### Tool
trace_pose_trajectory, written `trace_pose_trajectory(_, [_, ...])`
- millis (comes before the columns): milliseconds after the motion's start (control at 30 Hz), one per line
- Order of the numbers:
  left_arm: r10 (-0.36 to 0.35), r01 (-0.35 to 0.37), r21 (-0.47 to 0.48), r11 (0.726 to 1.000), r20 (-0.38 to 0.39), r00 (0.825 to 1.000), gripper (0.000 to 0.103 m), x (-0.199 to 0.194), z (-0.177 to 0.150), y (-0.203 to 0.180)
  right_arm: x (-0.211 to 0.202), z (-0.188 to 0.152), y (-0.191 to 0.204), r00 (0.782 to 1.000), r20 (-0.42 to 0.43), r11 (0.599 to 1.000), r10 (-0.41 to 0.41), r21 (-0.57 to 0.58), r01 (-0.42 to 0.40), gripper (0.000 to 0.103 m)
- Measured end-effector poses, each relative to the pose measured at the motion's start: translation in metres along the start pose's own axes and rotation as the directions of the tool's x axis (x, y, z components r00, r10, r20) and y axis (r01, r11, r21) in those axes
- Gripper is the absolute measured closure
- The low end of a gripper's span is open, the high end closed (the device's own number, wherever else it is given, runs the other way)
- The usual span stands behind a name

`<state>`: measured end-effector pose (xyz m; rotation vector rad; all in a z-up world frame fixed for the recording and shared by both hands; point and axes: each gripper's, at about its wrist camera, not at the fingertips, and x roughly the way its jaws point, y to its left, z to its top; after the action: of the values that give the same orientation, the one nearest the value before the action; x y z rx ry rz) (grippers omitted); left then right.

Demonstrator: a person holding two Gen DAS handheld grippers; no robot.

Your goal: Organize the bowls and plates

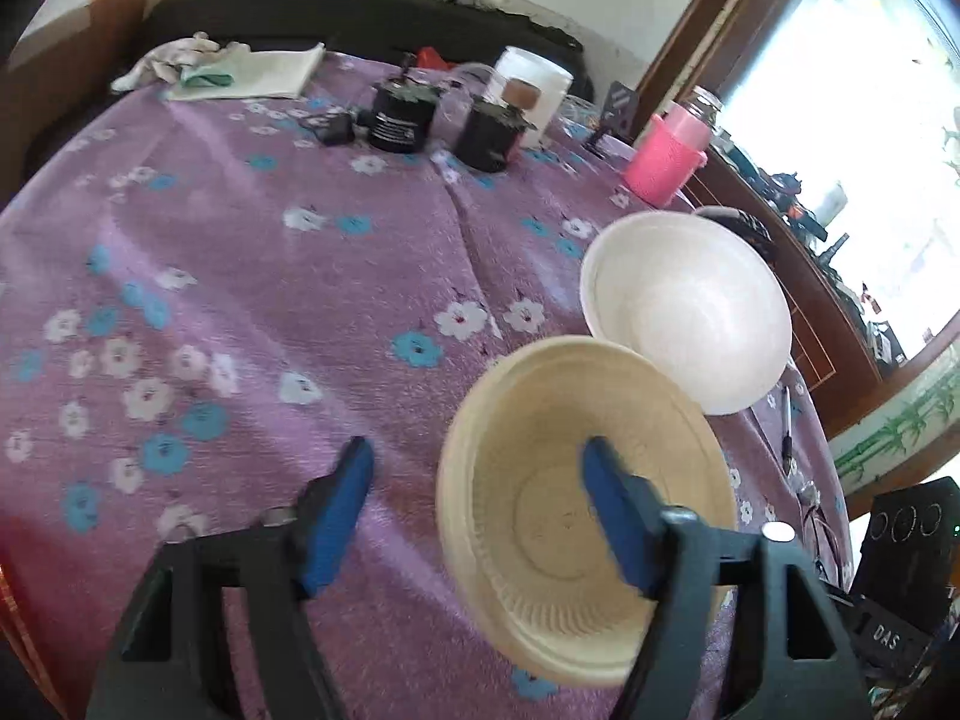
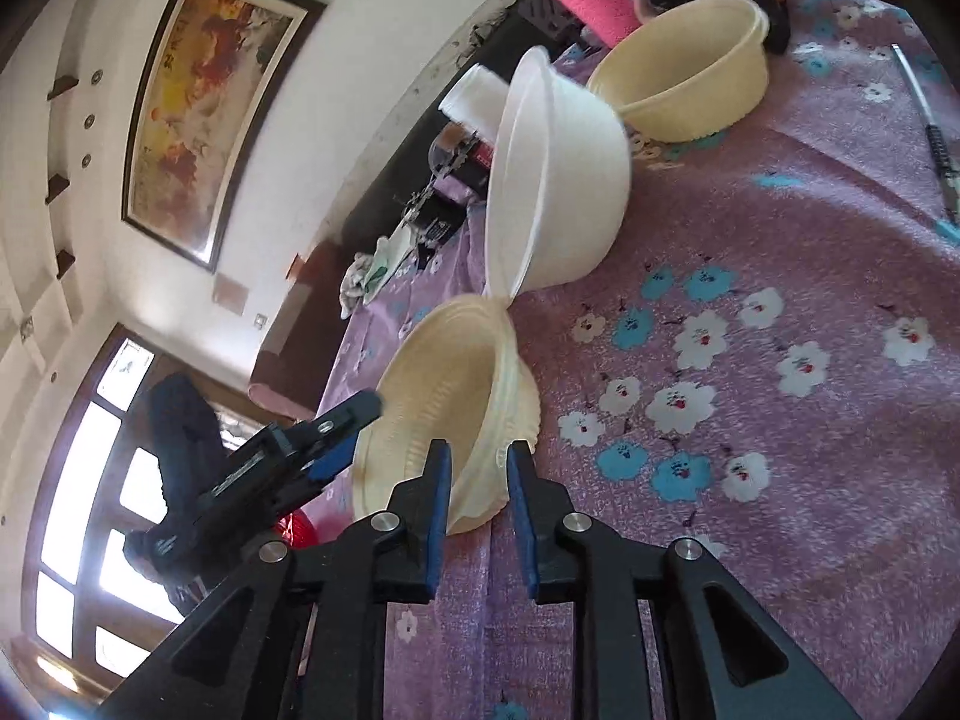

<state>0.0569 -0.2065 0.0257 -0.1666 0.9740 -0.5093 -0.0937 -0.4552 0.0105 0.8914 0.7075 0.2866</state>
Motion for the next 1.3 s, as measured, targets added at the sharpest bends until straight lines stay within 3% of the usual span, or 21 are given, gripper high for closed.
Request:
trace_pose_trajectory(33, [-0.008, 0.008, 0.005, 1.000, -0.016, 1.000, 0.075, 0.005, -0.001, 0.000, 0.003, -0.001, 0.002, 1.000, -0.008, 1.000, 0.001, -0.016, -0.001, 0.082])
trace_pose_trajectory(133, [-0.023, 0.023, 0.008, 1.000, -0.040, 0.999, 0.086, 0.011, -0.004, 0.002, 0.011, -0.003, 0.005, 1.000, -0.016, 0.999, -0.017, -0.038, 0.017, 0.079])
trace_pose_trajectory(500, [-0.065, 0.065, 0.078, 0.995, -0.013, 0.998, 0.085, -0.030, -0.029, -0.016, -0.011, -0.004, 0.022, 0.989, 0.134, 0.983, -0.063, -0.161, 0.084, 0.080])
trace_pose_trajectory(633, [-0.029, 0.027, 0.098, 0.995, 0.017, 0.999, 0.078, -0.050, -0.037, -0.012, -0.003, -0.008, 0.028, 0.995, 0.097, 0.980, -0.031, -0.192, 0.049, 0.079])
trace_pose_trajectory(833, [-0.020, 0.021, 0.070, 0.997, -0.021, 1.000, 0.076, -0.043, -0.040, 0.000, 0.014, -0.009, 0.027, 0.998, 0.025, 0.980, -0.052, -0.190, 0.055, 0.079])
trace_pose_trajectory(867, [-0.026, 0.027, 0.063, 0.998, -0.022, 0.999, 0.074, -0.042, -0.040, 0.001, 0.016, -0.009, 0.025, 0.998, 0.018, 0.981, -0.054, -0.188, 0.056, 0.079])
trace_pose_trajectory(933, [-0.044, 0.045, 0.039, 0.998, -0.021, 0.999, 0.057, -0.039, -0.039, 0.006, 0.019, -0.009, 0.025, 0.998, 0.007, 0.980, -0.066, -0.187, 0.066, 0.079])
trace_pose_trajectory(1000, [-0.044, 0.045, 0.015, 0.999, -0.017, 0.999, 0.052, -0.036, -0.037, 0.011, 0.023, -0.010, 0.025, 0.998, -0.013, 0.982, -0.065, -0.179, 0.061, 0.072])
trace_pose_trajectory(1067, [-0.049, 0.049, -0.002, 0.999, -0.008, 0.999, 0.052, -0.036, -0.034, 0.015, 0.025, -0.011, 0.026, 0.997, -0.015, 0.982, -0.071, -0.176, 0.067, 0.064])
trace_pose_trajectory(1200, [-0.035, 0.035, 0.003, 0.999, 0.005, 0.999, 0.053, -0.032, -0.031, 0.017, 0.027, -0.014, 0.028, 0.997, -0.016, 0.979, -0.078, -0.190, 0.074, 0.063])
trace_pose_trajectory(1267, [-0.044, 0.044, 0.025, 0.999, 0.001, 0.999, 0.063, -0.030, -0.031, 0.012, 0.030, -0.016, 0.030, 0.996, -0.020, 0.975, -0.089, -0.207, 0.083, 0.063])
trace_pose_trajectory(1300, [-0.036, 0.035, 0.042, 0.998, 0.002, 0.999, 0.076, -0.029, -0.032, 0.009, 0.030, -0.016, 0.031, 0.996, -0.018, 0.973, -0.092, -0.214, 0.086, 0.065])
